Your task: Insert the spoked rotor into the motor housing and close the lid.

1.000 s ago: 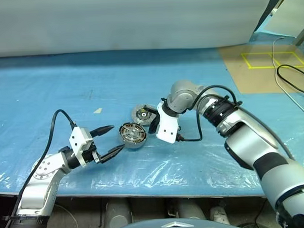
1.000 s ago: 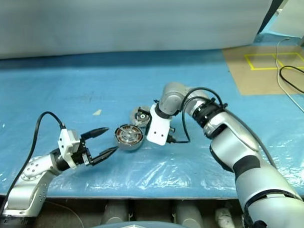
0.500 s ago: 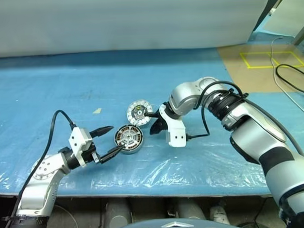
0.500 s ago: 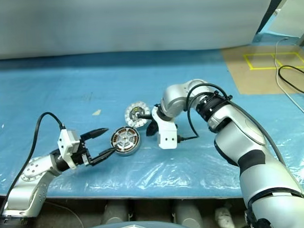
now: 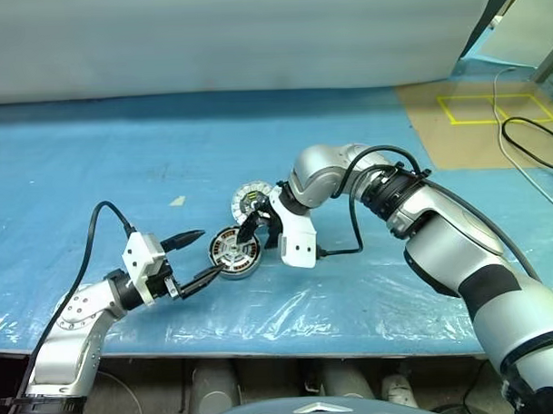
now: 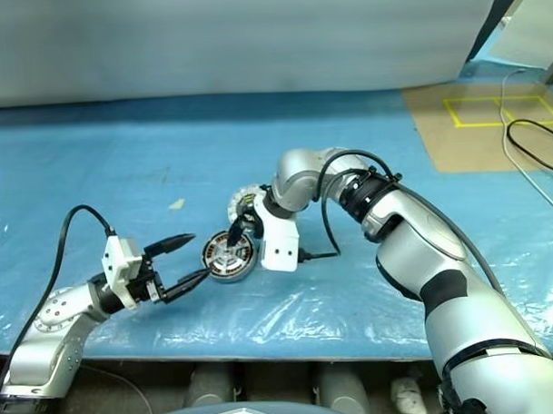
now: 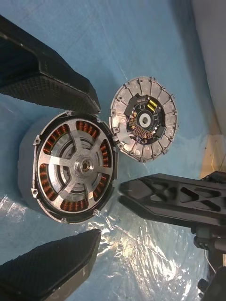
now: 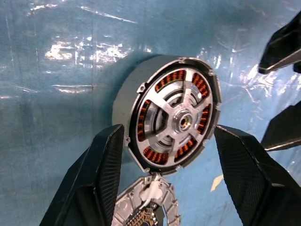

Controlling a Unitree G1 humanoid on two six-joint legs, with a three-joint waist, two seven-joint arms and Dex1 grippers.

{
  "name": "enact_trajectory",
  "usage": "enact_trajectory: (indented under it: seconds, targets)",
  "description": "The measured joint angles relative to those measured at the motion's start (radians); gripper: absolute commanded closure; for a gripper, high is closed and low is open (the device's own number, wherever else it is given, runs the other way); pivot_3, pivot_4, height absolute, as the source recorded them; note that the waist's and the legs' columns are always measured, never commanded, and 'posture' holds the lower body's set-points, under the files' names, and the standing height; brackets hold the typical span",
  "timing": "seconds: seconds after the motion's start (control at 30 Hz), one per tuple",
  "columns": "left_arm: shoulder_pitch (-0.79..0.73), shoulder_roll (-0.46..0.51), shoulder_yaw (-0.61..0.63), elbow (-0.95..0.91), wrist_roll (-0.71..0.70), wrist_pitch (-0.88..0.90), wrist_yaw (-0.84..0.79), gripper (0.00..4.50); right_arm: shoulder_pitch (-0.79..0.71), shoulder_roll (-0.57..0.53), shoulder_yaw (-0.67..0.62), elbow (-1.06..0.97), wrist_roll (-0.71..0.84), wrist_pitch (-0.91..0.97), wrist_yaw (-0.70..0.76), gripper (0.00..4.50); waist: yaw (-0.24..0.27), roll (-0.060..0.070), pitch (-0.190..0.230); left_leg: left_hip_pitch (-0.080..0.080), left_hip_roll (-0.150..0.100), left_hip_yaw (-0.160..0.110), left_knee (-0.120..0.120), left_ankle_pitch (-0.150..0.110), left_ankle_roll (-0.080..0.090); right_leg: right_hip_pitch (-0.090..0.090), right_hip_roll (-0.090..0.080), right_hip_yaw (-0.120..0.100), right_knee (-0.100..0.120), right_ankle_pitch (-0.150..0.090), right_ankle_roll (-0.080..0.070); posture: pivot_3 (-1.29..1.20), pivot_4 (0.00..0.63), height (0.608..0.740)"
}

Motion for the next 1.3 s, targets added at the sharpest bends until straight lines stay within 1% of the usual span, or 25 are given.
enact_trajectory:
  seconds: [0.2, 0.37, 0.6, 0.7, 0.73, 0.93, 0.97, 1.0, 1.3]
  targets:
    - [0.004, 0.000, 0.000, -0.007, 0.000, 0.005, 0.012, 0.36, 0.005, 0.003, 0.011, 0.036, -0.088, -0.010, -0.047, 1.30, 0.001, 0.000, 0.000, 0.000, 0.000, 0.000, 0.000, 0.000, 0.000, 0.000, 0.000, 0.000, 0.000, 0.000, 0.000, 0.00, 0.150, 0.740]
    - [0.005, 0.000, 0.000, -0.008, 0.000, 0.005, 0.015, 0.36, 0.009, -0.009, 0.022, 0.036, -0.102, -0.025, -0.047, 1.30, 0.000, 0.000, 0.000, 0.000, 0.000, 0.000, 0.000, 0.000, 0.000, 0.000, 0.000, 0.000, 0.000, 0.000, 0.000, 0.00, 0.150, 0.740]
    - [0.005, -0.001, 0.000, -0.009, 0.001, 0.005, 0.025, 0.36, 0.030, 0.013, 0.041, 0.067, -0.148, -0.025, -0.093, 1.30, -0.001, 0.000, 0.000, 0.000, 0.000, 0.000, 0.000, 0.000, 0.000, 0.000, 0.000, 0.000, 0.000, 0.000, 0.000, 0.00, 0.150, 0.740]
    - [0.005, -0.001, -0.001, -0.009, 0.001, 0.005, 0.029, 0.36, 0.030, 0.021, 0.039, 0.076, -0.170, -0.025, -0.130, 1.90, -0.004, 0.000, 0.000, 0.001, 0.000, 0.000, 0.000, 0.000, 0.000, 0.000, 0.000, 0.000, 0.001, 0.000, 0.000, 0.00, 0.150, 0.740]
    - [0.005, -0.001, -0.001, -0.009, 0.001, 0.005, 0.030, 0.36, 0.030, 0.026, 0.039, 0.080, -0.175, -0.025, -0.141, 2.17, -0.006, 0.000, 0.000, 0.001, 0.000, 0.000, 0.000, 0.000, 0.000, 0.000, 0.000, 0.000, 0.001, 0.000, 0.000, 0.00, 0.150, 0.740]
    - [0.005, -0.002, -0.005, -0.010, 0.002, 0.005, 0.032, 0.36, 0.004, 0.032, 0.039, 0.088, -0.218, -0.044, -0.195, 4.13, -0.016, 0.000, 0.000, 0.002, 0.000, 0.000, 0.000, 0.000, 0.000, 0.001, 0.000, 0.000, 0.001, 0.000, 0.000, 0.00, 0.150, 0.740]
    - [0.004, -0.002, -0.006, -0.010, 0.002, 0.005, 0.032, 0.36, -0.004, 0.030, 0.040, 0.089, -0.233, -0.043, -0.197, 4.40, -0.017, 0.000, 0.000, 0.002, 0.000, 0.000, 0.000, 0.000, 0.000, 0.001, 0.000, 0.000, 0.001, 0.000, 0.000, 0.00, 0.150, 0.740]
    - [0.003, -0.002, -0.006, -0.010, 0.002, 0.004, 0.032, 0.36, -0.006, 0.025, 0.042, 0.093, -0.250, -0.042, -0.198, 4.50, -0.017, 0.000, 0.000, 0.001, 0.000, 0.000, 0.000, 0.000, 0.000, 0.001, 0.000, 0.000, 0.001, 0.000, 0.000, 0.00, 0.150, 0.740]
    - [-0.027, -0.011, -0.007, 0.002, 0.009, 0.003, 0.032, 0.36, -0.013, -0.004, 0.048, 0.052, -0.329, -0.084, -0.269, 4.50, -0.018, 0.000, 0.000, 0.001, 0.000, 0.000, 0.000, 0.000, 0.000, 0.001, 0.000, 0.000, 0.000, 0.000, 0.000, 0.00, 0.150, 0.740]
